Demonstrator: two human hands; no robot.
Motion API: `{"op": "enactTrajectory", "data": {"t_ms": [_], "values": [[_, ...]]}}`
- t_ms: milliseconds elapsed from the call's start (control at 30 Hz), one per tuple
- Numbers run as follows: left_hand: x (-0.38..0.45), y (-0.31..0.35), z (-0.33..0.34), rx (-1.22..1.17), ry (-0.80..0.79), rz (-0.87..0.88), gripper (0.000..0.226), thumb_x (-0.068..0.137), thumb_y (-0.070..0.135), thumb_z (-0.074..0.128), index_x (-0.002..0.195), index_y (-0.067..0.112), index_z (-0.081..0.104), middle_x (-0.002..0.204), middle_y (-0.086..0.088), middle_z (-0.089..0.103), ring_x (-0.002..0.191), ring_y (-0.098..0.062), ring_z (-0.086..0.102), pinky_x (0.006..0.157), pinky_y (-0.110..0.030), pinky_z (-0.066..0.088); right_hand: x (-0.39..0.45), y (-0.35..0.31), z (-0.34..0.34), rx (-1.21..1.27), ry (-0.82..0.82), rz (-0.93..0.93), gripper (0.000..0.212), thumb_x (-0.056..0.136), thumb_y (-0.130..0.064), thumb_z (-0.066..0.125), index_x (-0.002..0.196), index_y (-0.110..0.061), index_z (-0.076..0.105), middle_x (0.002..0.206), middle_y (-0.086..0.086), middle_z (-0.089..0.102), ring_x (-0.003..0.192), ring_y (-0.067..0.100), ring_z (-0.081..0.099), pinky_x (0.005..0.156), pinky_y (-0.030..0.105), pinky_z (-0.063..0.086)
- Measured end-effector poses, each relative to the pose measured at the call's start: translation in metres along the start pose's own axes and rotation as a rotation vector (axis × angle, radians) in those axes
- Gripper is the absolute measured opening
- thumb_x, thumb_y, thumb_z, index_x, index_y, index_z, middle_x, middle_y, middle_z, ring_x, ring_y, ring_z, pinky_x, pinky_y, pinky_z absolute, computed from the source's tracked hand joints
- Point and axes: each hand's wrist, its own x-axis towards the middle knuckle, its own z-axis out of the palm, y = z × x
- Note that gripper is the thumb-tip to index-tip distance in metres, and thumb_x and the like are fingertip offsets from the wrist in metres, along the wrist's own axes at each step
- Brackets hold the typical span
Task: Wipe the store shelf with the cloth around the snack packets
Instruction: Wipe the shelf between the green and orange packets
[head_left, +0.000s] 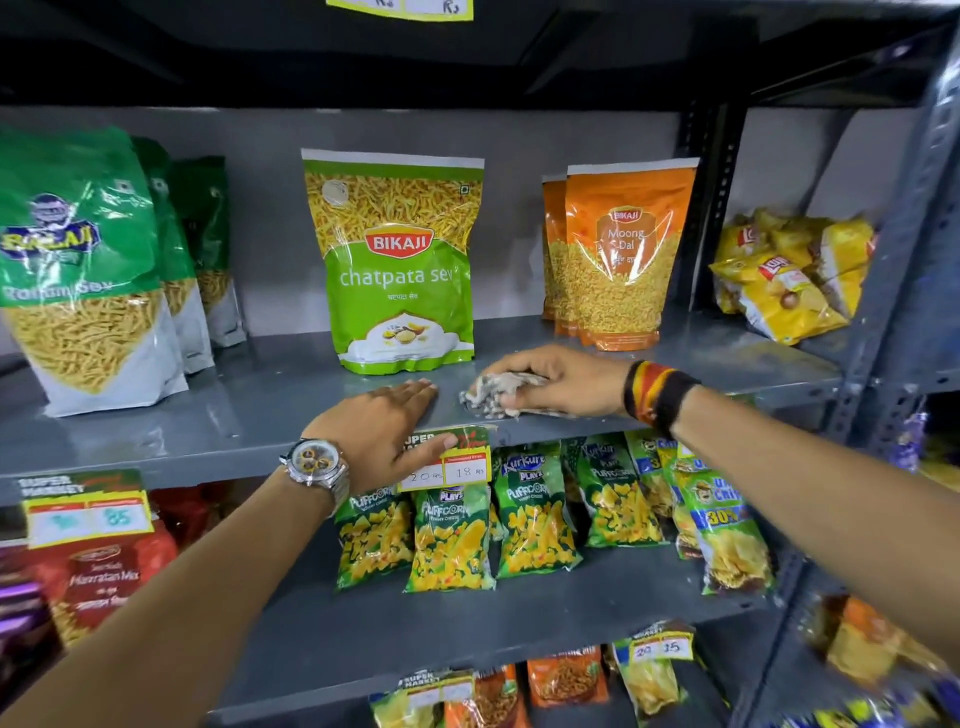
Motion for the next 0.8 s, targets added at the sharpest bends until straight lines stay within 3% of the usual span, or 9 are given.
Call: {"op": "enactTrajectory", "data": {"t_ms": [67,133,200,233,333,567,700,800], "values": [[0.001,-0.001,-0.001,-0.006,0.001,0.000,0.100,0.087,0.082,0.006,0.154,0.013,0.031,0.159,-0.007,0.037,0.138,-0.025,0.046,0.103,-0.046,0.050,-0.026,0.001,-0.016,-0.029,-0.013,0.030,0.037,0.093,-0.029,0.060,0.129,-0.029,0.056,0.112,-0.023,0.063,0.097,-0.011,0.059,0.086,0.007,0.043],[0.001,0.001,-0.003,0.000,0.005,-0.003,0.100,0.086,0.082,0.006,0.153,0.013,0.033,0.158,-0.007,0.039,0.138,-0.025,0.047,0.101,-0.047,0.051,-0.045,0.017,-0.047,-0.055,0.092,0.082,0.037,0.091,-0.035,0.060,0.127,-0.041,0.055,0.120,-0.020,0.061,0.110,0.009,0.062,0.100,0.028,0.046],[0.001,0.008,-0.008,0.015,0.007,-0.007,0.097,0.088,0.080,0.010,0.151,0.012,0.038,0.156,-0.008,0.043,0.136,-0.026,0.049,0.100,-0.047,0.052,-0.052,0.032,-0.078,-0.072,0.240,0.105,0.031,0.091,-0.034,0.061,0.119,-0.047,0.057,0.127,-0.007,0.063,0.117,0.030,0.060,0.104,0.050,0.045],[0.003,0.014,-0.010,0.025,0.010,-0.011,0.095,0.089,0.079,0.013,0.150,0.012,0.040,0.155,-0.008,0.045,0.135,-0.026,0.050,0.100,-0.046,0.051,-0.052,0.039,-0.091,-0.080,0.303,0.106,0.031,0.091,-0.029,0.062,0.119,-0.044,0.058,0.128,-0.002,0.063,0.119,0.032,0.058,0.106,0.050,0.043],[0.020,0.037,-0.017,0.026,0.043,-0.010,0.096,0.088,0.080,0.015,0.145,0.010,0.046,0.150,-0.011,0.050,0.132,-0.028,0.052,0.101,-0.042,0.049,-0.044,0.059,-0.115,-0.124,0.413,0.147,0.037,0.093,-0.015,0.060,0.129,-0.021,0.057,0.130,0.004,0.059,0.126,0.022,0.052,0.103,0.027,0.037],[0.081,0.089,-0.011,0.042,0.037,-0.036,0.100,0.086,0.084,0.015,0.145,0.010,0.046,0.147,-0.011,0.053,0.132,-0.027,0.051,0.106,-0.039,0.046,-0.012,0.106,-0.103,-0.268,0.296,0.053,0.040,0.094,-0.007,0.052,0.130,-0.022,0.058,0.137,0.005,0.058,0.124,0.024,0.052,0.101,0.030,0.040],[0.087,0.100,0.002,0.016,0.028,-0.129,0.101,0.083,0.087,0.014,0.150,0.016,0.039,0.154,-0.004,0.046,0.134,-0.025,0.051,0.105,-0.042,0.047,0.001,0.141,-0.098,-0.203,0.276,-0.016,0.037,0.095,-0.012,0.052,0.127,-0.029,0.059,0.136,0.001,0.059,0.124,0.022,0.053,0.106,0.038,0.043],[0.087,0.101,0.002,0.002,0.012,-0.139,0.102,0.083,0.087,0.012,0.153,0.016,0.036,0.156,-0.005,0.044,0.136,-0.024,0.049,0.108,-0.043,0.045,0.005,0.150,-0.096,-0.132,0.254,-0.048,0.035,0.094,-0.015,0.056,0.128,-0.024,0.060,0.135,0.003,0.059,0.124,0.021,0.053,0.105,0.035,0.042]]}}
